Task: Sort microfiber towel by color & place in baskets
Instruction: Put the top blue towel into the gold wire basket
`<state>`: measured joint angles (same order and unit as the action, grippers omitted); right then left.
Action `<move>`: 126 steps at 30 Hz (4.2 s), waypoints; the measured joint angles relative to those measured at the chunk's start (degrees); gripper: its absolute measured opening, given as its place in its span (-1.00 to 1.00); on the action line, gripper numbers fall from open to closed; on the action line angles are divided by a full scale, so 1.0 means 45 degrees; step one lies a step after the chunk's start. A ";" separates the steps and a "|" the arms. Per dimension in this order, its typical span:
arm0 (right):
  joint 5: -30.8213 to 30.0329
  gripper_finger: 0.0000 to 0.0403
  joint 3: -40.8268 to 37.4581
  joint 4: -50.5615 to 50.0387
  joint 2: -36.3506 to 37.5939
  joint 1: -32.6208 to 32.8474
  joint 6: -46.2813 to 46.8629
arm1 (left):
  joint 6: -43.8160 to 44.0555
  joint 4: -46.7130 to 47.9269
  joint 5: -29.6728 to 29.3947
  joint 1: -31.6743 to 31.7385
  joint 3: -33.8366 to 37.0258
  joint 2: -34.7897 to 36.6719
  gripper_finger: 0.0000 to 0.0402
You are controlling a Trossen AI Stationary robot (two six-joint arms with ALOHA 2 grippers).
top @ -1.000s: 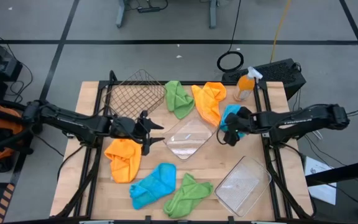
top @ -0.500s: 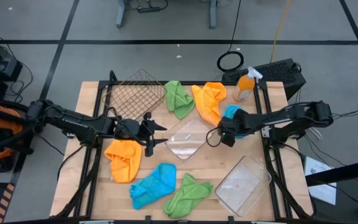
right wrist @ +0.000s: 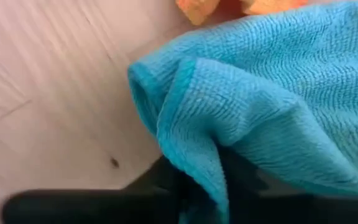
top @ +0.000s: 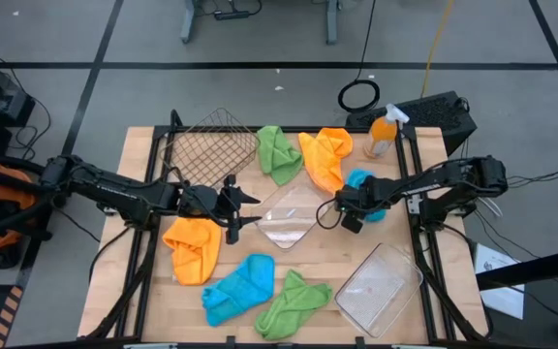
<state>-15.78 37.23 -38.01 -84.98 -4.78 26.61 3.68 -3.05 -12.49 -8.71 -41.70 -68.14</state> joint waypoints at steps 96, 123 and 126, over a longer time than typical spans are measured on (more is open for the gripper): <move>-0.2407 -0.97 -0.0029 2.2550 -0.0260 0.5745 -0.9651 | -0.2697 -0.7734 -0.4712 -0.2779 -0.0417 -0.2749 0.14; -0.0392 -0.97 -0.0029 2.3340 -0.0460 0.5129 -0.9734 | -0.1012 -1.1172 -0.0674 -0.1790 -0.0790 -0.5021 0.75; -0.0384 -0.97 -0.0029 2.3281 -0.0460 0.5051 -0.9620 | -0.0615 -1.1217 0.0212 -0.1618 -0.1225 -0.5487 0.75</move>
<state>-17.50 37.10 66.76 -87.05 17.96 -16.69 0.92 -53.53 -11.54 -15.99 -47.21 -92.83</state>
